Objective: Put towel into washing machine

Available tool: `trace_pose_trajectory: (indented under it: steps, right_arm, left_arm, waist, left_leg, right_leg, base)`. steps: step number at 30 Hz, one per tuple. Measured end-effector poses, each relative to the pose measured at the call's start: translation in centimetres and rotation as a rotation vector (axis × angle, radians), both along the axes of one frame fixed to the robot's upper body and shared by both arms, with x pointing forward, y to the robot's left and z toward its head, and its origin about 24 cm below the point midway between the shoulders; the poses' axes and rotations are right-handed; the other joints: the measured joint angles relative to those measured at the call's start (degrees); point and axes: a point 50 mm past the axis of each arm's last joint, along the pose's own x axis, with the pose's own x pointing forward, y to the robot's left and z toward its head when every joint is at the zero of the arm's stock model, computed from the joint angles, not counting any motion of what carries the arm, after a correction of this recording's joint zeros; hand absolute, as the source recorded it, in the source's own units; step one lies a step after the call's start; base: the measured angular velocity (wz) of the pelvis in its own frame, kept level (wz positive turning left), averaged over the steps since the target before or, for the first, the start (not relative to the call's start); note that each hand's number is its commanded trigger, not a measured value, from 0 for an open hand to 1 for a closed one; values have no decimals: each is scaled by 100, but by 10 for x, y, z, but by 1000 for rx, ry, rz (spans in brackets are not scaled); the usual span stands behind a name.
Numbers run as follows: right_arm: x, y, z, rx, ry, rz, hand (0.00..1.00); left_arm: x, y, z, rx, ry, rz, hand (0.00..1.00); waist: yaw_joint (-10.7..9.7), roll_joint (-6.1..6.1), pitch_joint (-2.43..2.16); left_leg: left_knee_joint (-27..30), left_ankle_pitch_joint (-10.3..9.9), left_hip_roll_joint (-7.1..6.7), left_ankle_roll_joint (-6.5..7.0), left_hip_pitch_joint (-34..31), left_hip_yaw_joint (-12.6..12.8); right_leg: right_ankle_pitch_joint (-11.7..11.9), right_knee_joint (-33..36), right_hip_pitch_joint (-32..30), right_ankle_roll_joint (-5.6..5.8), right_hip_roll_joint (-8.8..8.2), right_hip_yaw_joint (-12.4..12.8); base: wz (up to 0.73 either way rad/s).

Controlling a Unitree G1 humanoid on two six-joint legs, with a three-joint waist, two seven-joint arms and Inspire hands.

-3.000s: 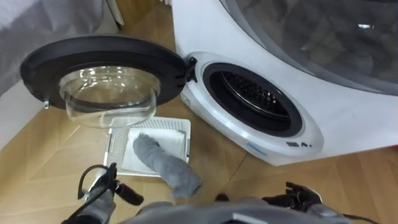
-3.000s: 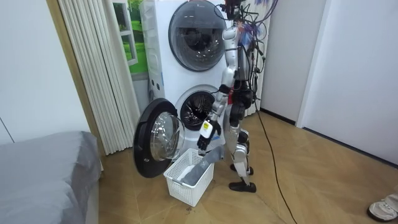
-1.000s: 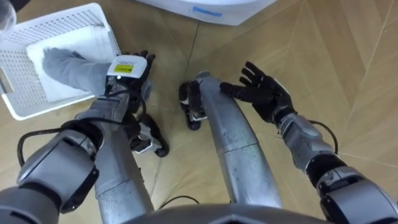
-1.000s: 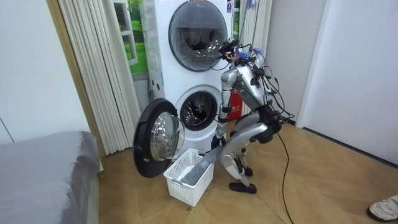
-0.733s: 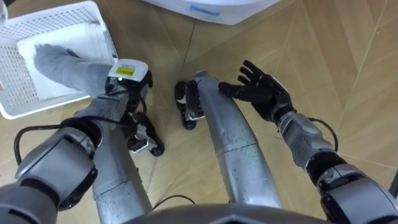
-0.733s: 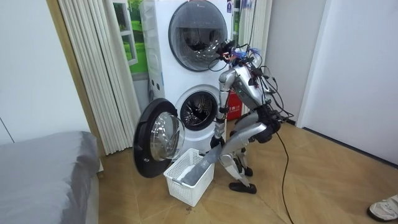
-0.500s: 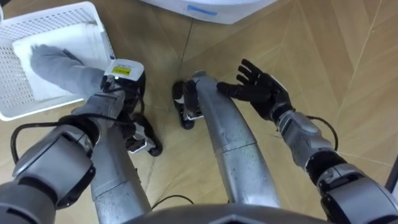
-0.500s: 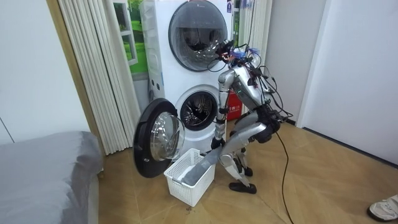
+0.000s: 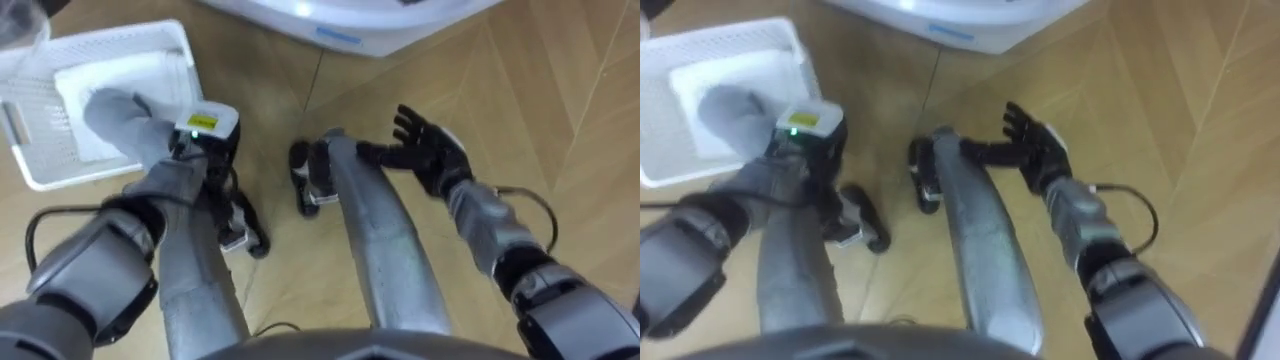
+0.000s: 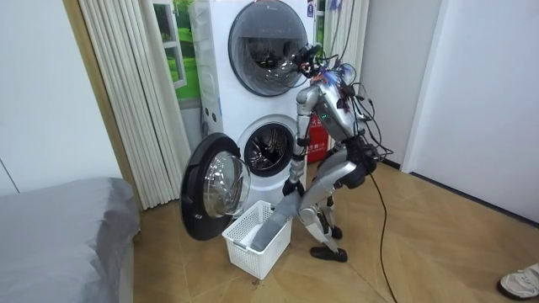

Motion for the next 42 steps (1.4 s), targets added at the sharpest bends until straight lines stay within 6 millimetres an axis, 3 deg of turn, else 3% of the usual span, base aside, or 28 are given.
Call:
trace_pose_trajectory:
  steps: [2,8,13,18,23,27,32,39,42]
  right_arm:
    - [0,1,-1,-41,8,26,0]
    - [3,3,0,-141,-1,80,0]
    - [10,7,4,-157,-19,113,0]
    - [17,11,10,-167,-45,134,0]
    - [21,22,13,-150,-69,157,0]
    - [21,27,15,-173,-88,200,0]
    - [23,32,17,-214,-108,257,0]
    - [20,31,15,-231,-104,273,0]
    - [14,32,13,-207,-103,283,0]
  left_arm:
    - [1,-2,2,-41,-37,3,100]
    - [5,-4,10,-114,-162,18,100]
    - [13,-5,22,-238,-291,98,100]
    - [22,-3,38,-400,-426,216,100]
    - [29,-11,50,-695,-490,393,100]
    - [33,-18,58,-945,-456,514,100]
    - [35,-31,62,-1343,-277,639,100]
    - [34,-43,62,-1632,-62,640,100]
    - [33,-44,69,-1774,-3,603,100]
  waist:
    - [197,47,0]
    - [482,142,21]
    - [579,176,37]
    - [609,181,41]
    - [616,179,40]
    - [618,169,34]
    - [625,156,26]
    - [743,133,3]
    - [786,97,-89]
  left_leg:
    - [-395,146,-81,-22,252,7]
    - [-898,293,-209,15,816,37]
    - [-1167,401,-362,33,1110,-24]
    - [-1296,477,-368,65,1225,-18]
    - [-1578,607,-377,86,1322,42]
    - [-1754,677,-395,88,1346,75]
    - [-1824,685,-414,77,1361,61]
    - [-1917,688,-378,75,1648,69]
    - [-1915,690,-382,78,1715,54]
  right_leg:
    - [95,-352,266,12,-53,-68]
    - [128,-718,830,32,-166,-145]
    - [139,-882,1145,55,-291,-214]
    - [190,-1059,1304,141,-299,-255]
    - [335,-1365,1407,174,-302,-301]
    - [412,-1511,1417,170,-315,-330]
    - [412,-1580,1442,170,-317,-344]
    - [442,-1760,1776,207,-274,-378]
    - [443,-1751,1847,208,-286,-398]
  base:
    - [5]
    - [13]
    - [13]
    - [2]
    - [-3]
    - [-4]
    - [1]
    - [-2]
    - [4]
